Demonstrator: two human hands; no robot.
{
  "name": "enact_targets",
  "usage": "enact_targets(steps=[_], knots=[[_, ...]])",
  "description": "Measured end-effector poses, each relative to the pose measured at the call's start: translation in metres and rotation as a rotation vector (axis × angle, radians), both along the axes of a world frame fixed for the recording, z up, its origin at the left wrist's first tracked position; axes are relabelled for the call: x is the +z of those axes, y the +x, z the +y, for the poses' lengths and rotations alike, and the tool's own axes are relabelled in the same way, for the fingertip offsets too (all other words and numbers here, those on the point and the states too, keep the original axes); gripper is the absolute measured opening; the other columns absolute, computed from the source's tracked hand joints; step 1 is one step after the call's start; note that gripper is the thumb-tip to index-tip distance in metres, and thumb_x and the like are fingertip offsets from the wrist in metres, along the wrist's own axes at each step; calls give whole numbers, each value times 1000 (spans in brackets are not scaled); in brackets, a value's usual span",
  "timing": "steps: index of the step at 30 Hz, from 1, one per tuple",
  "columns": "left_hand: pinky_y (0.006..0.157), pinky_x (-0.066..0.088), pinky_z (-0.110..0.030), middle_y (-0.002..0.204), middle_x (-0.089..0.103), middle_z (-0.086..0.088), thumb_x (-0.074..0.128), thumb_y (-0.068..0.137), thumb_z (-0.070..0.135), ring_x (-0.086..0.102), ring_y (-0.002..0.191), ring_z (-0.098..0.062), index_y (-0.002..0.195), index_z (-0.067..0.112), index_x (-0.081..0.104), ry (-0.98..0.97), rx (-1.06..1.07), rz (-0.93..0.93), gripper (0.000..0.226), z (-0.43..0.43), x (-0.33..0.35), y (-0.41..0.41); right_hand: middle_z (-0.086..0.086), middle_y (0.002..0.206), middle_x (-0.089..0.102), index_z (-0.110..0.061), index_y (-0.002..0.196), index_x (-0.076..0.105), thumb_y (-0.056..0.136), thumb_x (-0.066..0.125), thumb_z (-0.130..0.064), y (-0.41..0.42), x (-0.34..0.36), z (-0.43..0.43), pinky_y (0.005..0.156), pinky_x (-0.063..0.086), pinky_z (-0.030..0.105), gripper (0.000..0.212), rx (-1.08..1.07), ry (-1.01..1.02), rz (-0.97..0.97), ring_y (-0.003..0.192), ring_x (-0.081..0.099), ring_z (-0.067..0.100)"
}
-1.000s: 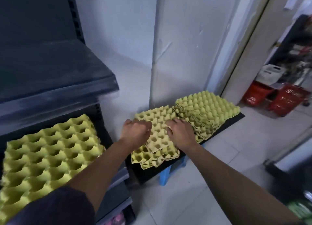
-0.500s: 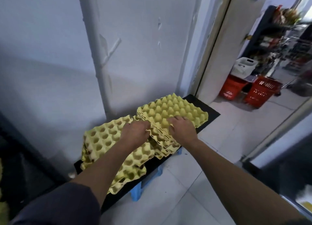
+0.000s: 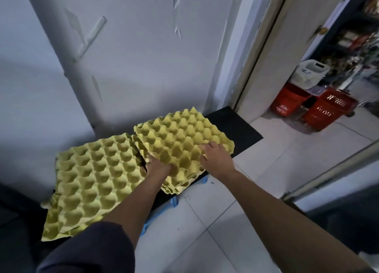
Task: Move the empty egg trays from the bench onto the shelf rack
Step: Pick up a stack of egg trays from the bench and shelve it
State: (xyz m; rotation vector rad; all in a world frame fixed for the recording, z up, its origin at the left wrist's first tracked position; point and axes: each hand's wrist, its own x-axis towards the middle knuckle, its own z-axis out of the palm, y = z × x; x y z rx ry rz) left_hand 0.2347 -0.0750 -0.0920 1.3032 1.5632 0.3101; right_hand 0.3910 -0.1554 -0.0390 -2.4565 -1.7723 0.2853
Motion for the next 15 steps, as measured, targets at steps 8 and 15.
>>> enact_targets(steps=[8, 15], knots=[[53, 44, -31, 114, 52, -16, 58, 88, 8, 52, 73, -23, 125, 17, 34, -285, 244, -350, 45, 8, -18, 4, 6, 150, 29, -25, 145, 29, 92, 51, -35, 6, -15, 11, 105, 35, 47, 58, 54, -163, -23, 132, 35, 33], [53, 41, -27, 99, 55, -15, 53, 90, 2, 48, 64, -19, 117, 14, 43, -155, 249, -443, 31, 27, 10, -14, 5, 157, 15, -34, 150, 6, 85, 63, -44, -1, -19, 16, 111, 25, 54, 87, 91, -172, -88, 143, 17, 31]])
